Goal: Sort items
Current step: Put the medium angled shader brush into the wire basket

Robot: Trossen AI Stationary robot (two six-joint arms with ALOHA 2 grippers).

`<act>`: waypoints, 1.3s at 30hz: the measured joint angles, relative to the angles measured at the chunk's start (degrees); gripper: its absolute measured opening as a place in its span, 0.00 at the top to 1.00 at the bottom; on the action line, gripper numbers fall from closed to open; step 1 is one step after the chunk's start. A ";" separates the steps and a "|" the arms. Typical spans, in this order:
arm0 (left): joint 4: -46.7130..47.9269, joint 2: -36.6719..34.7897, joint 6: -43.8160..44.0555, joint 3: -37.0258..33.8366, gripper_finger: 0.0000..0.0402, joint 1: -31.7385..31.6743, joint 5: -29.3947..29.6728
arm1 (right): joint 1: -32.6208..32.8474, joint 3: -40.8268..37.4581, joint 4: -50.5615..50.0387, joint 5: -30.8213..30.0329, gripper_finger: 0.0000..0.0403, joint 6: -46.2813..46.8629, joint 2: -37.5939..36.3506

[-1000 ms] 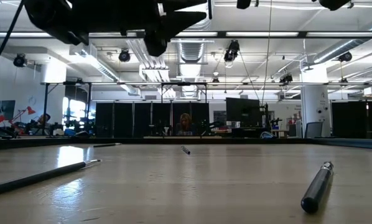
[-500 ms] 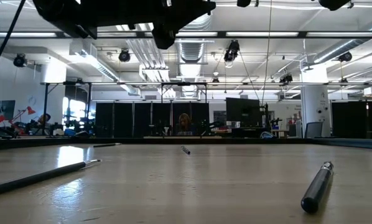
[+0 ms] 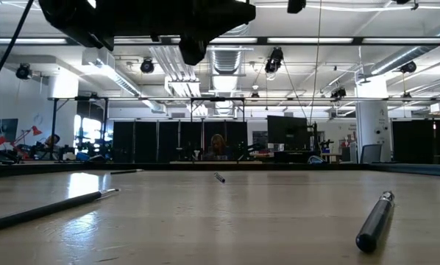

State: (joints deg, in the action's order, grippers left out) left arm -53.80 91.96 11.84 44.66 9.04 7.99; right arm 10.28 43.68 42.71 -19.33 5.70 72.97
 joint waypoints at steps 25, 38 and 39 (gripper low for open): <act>-0.66 -0.17 -0.82 -0.94 0.99 -0.04 0.90 | 2.47 -3.21 -13.52 -0.31 0.51 9.79 -3.67; -0.59 -0.17 -0.78 -0.96 0.99 -0.04 0.90 | 2.01 -1.84 -0.06 -1.57 0.59 7.38 5.82; -0.55 -0.17 -0.77 -0.96 0.98 -0.04 0.90 | 2.01 -1.54 -0.04 -1.69 0.62 7.33 5.92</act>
State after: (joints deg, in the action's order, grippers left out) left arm -54.36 91.79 11.07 43.70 8.99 8.88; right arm 12.29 42.14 42.68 -21.02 13.03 78.89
